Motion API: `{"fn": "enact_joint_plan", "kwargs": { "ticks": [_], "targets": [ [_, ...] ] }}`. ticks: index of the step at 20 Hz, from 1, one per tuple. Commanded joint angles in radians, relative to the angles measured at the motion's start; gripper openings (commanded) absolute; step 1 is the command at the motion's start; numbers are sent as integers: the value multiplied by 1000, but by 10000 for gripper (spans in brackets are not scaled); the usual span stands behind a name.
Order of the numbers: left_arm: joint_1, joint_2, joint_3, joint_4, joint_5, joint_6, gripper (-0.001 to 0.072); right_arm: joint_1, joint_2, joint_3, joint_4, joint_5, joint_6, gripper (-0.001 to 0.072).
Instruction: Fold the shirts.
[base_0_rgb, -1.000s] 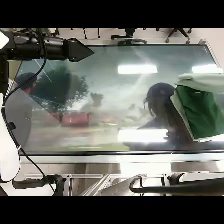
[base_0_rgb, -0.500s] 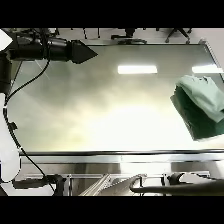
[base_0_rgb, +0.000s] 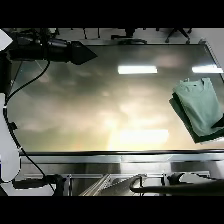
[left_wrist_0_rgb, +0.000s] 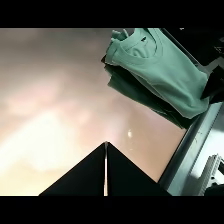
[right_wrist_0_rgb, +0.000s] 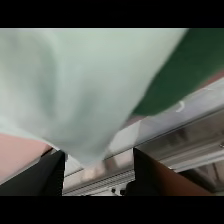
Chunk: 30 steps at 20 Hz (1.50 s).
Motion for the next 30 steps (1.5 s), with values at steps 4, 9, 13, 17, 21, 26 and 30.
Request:
{"fn": "enact_joint_plan", "kwargs": {
  "ticks": [4,9,13,17,21,26,30],
  "targets": [
    [35,0,1,-1,5,16,14,49,6,434,76,40,96,460],
    [161,52,-35,-1,-88,-48,14,250,52,485,307,-69,72,172],
    [154,230,-336,10,-84,-36,13,539,137,343,196,-130,24,17],
    [87,442,-730,10,-20,7,13,776,354,-60,140,-335,4,17],
    [25,602,-1035,14,72,36,13,924,529,-465,143,-556,1,17],
    [0,685,-1196,35,128,36,14,949,550,-583,171,-590,1,17],
    [0,745,-1234,35,178,35,14,949,551,-583,201,-570,1,18]
  ]
}}
